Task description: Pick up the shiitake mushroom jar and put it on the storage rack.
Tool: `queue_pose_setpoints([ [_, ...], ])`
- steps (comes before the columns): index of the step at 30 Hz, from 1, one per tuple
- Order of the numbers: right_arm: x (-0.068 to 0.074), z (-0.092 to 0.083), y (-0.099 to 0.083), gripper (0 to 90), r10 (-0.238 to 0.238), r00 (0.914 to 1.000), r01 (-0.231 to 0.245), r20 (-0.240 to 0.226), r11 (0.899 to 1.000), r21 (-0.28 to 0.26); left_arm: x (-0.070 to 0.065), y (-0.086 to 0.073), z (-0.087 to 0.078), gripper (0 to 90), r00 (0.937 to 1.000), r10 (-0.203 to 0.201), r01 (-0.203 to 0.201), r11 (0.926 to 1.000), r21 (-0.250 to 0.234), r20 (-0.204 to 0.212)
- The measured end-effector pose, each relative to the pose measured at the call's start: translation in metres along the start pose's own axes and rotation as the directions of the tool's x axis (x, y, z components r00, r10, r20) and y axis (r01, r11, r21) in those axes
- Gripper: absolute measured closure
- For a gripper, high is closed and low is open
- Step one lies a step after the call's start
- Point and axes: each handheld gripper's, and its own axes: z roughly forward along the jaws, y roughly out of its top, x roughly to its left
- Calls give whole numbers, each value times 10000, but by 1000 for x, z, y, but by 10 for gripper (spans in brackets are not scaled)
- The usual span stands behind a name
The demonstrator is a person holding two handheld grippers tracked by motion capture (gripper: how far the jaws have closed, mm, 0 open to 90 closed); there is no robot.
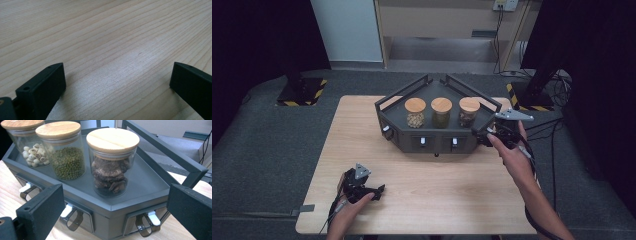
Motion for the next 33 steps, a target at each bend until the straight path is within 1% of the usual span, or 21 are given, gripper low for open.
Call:
queue_pose_setpoints([
  [14, 4, -8, -12, 20, -67, 9999, 68, -130, 9999, 93, 0, 0, 0, 0, 10000, -14, 14, 10000, 4, -15],
  [20, 5, -11, -18, 21, -79, 9998, 83, -187, 9997, 211, -1, 0, 0, 0, 10000, -19, 19, 10000, 6, -22],
  [25, 5, -11, -25, 20, 28, 9996, -21, -267, 9997, 242, -1, 0, 0, 0, 10000, -31, 31, 10000, 3, -29],
  [33, 6, -11, -34, 20, 46, 9994, -34, -335, 9993, 383, -1, 0, 0, 0, 10000, -43, 43, 10000, 1, -39],
])
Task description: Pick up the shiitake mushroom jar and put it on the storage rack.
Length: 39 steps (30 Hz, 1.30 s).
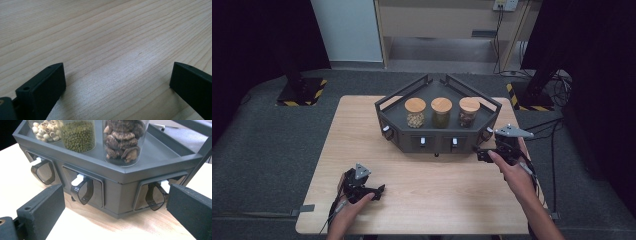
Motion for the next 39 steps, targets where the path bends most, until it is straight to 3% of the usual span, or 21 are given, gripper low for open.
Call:
queue_pose_setpoints([
  [39, 4, -7, -36, 22, -12, 9998, 20, -203, 9994, 357, -1, 0, 0, 0, 10000, -34, 34, 10000, 1, -37],
])
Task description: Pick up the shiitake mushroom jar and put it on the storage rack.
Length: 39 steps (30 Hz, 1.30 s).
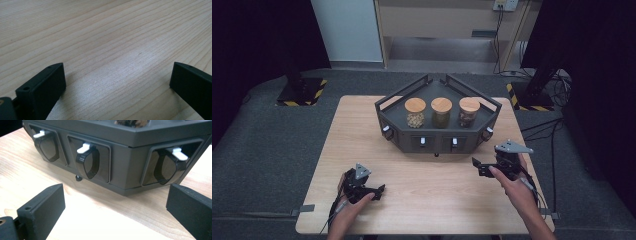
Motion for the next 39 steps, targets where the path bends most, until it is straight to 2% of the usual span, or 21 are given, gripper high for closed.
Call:
queue_pose_setpoints([
  [25, 5, 8, -26, 23, 84, 9997, -73, -239, 9989, 469, 0, 0, 0, 0, 10000, -6, 6, 10000, 2, -5],
  [39, 9, 11, -37, 21, 106, 9995, -92, -294, 9989, 460, -1, 0, 0, 0, 10000, -58, 58, 10000, -19, -5],
])
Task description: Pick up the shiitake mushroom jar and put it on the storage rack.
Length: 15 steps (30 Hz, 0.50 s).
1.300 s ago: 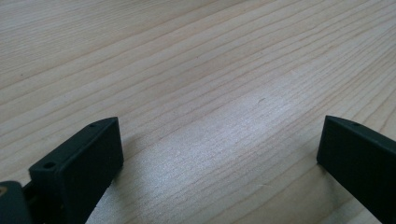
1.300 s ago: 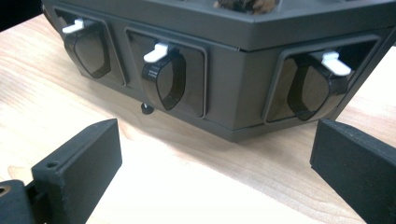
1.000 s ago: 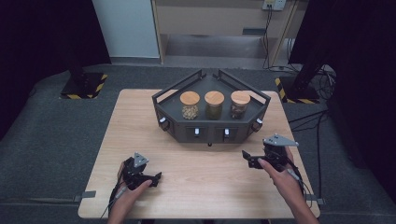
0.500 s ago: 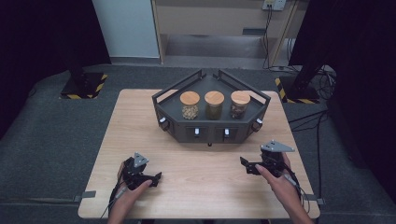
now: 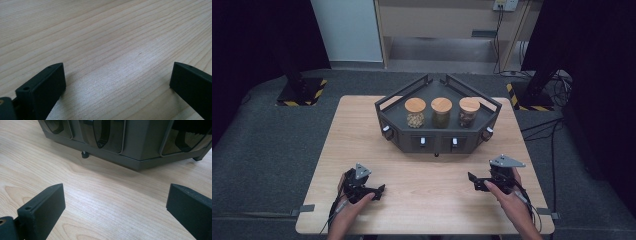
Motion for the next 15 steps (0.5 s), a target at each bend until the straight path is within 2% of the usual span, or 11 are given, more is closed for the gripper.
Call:
queue_pose_setpoints([
  [15, 5, 0, -8, 21, -9, 9999, 10, -154, 10000, 46, 0, 0, 0, 0, 10000, -3, 3, 10000, 0, 0],
])
